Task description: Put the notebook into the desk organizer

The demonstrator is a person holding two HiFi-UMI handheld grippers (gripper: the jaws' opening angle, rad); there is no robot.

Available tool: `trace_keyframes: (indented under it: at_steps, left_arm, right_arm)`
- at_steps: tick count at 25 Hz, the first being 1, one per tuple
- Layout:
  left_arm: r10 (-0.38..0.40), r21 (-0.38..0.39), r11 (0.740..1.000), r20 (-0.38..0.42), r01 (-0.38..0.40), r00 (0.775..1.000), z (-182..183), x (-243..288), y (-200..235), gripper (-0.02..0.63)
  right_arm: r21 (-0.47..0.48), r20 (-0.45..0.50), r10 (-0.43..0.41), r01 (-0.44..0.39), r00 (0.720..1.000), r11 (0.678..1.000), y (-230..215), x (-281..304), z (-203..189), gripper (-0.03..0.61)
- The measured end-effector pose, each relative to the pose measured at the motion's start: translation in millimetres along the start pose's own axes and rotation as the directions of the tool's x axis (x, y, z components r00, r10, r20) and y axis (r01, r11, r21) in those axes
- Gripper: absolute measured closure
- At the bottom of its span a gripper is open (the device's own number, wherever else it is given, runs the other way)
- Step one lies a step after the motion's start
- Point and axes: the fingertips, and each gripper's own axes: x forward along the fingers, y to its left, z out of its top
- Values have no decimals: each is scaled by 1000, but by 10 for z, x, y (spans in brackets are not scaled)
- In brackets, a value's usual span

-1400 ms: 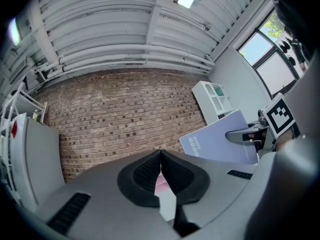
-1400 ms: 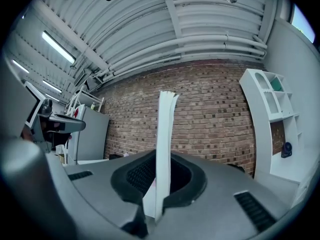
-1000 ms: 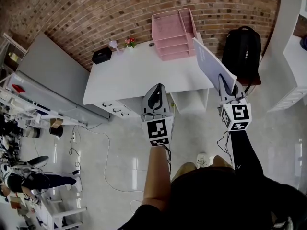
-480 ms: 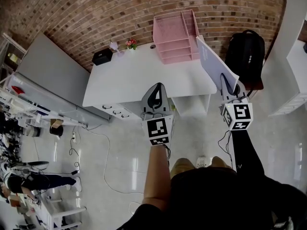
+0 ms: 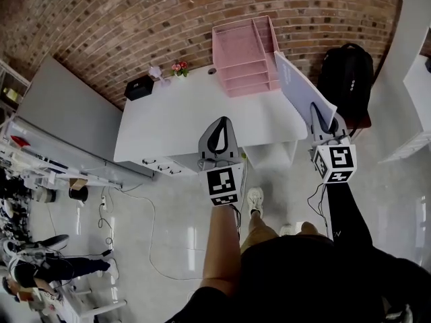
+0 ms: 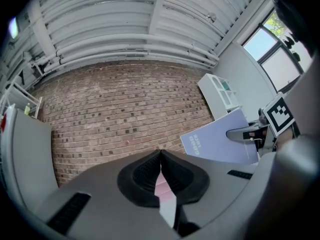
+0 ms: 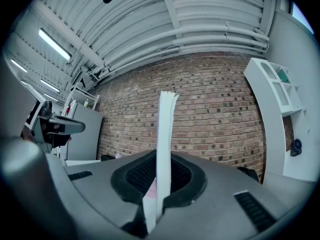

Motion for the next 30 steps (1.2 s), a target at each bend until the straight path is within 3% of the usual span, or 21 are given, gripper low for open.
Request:
trace_keyframes:
  at_steps: [15, 30]
  left_arm:
    - [-142, -9, 990, 48, 143, 989, -109, 1415, 621, 598]
    - [-309, -21, 950, 94, 312, 946, -233, 2461, 1024, 597]
  right_arm:
    - [-14, -20, -147, 147, 989, 989, -154, 1246, -97, 532]
    - [-44, -20, -270, 269, 963, 962, -158, 2195, -105, 531]
